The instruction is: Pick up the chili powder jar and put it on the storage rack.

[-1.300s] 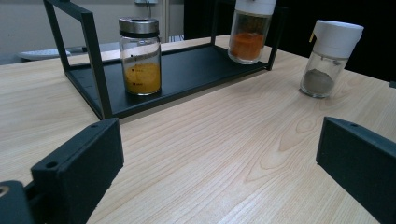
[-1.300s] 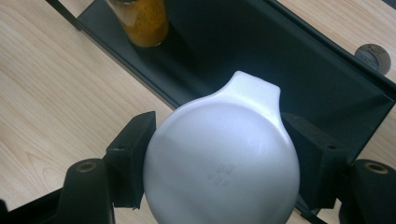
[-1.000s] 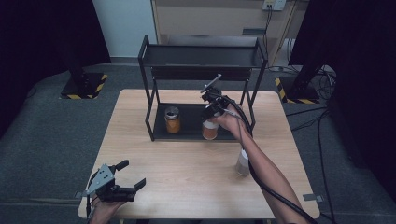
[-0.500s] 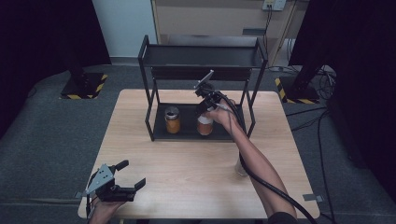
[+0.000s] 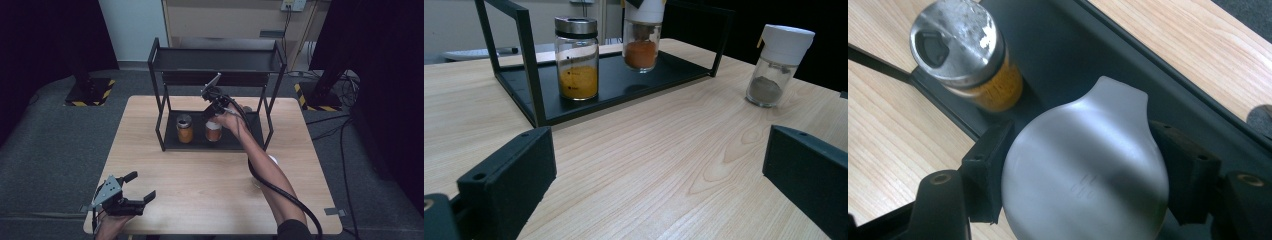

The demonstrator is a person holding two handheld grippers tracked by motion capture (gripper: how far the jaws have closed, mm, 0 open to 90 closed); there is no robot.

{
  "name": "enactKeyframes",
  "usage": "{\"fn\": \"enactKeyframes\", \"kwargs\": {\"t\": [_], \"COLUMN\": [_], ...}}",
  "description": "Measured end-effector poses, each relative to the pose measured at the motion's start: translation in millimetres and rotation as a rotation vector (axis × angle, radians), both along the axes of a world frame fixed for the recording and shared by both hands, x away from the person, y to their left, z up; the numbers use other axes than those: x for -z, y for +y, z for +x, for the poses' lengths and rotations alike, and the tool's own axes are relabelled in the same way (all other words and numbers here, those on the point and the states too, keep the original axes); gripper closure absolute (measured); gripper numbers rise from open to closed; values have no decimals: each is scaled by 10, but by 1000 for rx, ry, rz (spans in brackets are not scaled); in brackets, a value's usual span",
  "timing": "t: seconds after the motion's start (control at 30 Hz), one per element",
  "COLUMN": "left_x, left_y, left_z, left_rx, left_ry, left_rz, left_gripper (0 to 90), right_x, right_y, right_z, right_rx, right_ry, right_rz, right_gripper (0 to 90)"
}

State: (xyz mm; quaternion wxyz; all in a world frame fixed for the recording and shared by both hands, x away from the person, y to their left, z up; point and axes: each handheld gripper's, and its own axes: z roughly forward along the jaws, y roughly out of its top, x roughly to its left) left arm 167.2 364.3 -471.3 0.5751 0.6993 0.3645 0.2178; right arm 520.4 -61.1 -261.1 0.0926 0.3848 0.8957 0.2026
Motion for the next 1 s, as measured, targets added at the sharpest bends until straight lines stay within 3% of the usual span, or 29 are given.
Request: {"fn": "enactKeyframes", "kwargs": {"t": [0.23,1.0], "left_x": [11,17], "left_y": [16,28], "left_z": [-1,3], "left_rx": [-2,-3], "left_ry": [1,2], "left_rz": [-8,-11], "left_gripper": [0,0], "right_x": [69,186], "right_y": [86,93], "right_z": [61,187], "right_rx": [4,5], "right_ry": [11,37], "right_rz": [2,-7], "right_gripper": [316,315]}}
